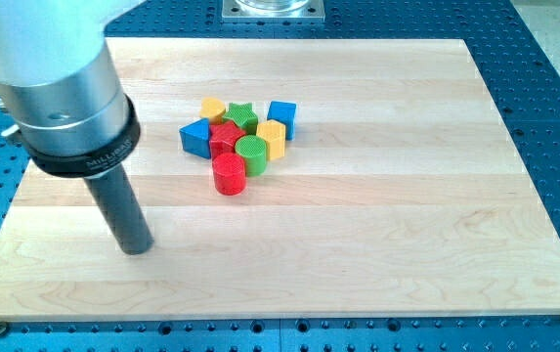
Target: Place the red circle top left to the hexagon
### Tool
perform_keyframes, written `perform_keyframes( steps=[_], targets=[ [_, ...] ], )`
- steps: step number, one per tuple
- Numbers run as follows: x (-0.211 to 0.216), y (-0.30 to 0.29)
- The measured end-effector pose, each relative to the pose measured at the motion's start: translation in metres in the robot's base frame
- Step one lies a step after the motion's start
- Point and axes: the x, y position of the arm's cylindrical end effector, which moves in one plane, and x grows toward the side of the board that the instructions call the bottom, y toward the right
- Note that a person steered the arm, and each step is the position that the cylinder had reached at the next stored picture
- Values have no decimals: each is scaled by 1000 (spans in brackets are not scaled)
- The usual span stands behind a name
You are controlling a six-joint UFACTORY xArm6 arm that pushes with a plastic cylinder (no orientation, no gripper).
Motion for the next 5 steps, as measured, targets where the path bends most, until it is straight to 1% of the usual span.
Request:
perform_keyframes(
  steps=[1,2,3,5],
  targets=[
    [-8,25],
    [-27,51],
    [-33,65],
    [-75,73]
  ],
)
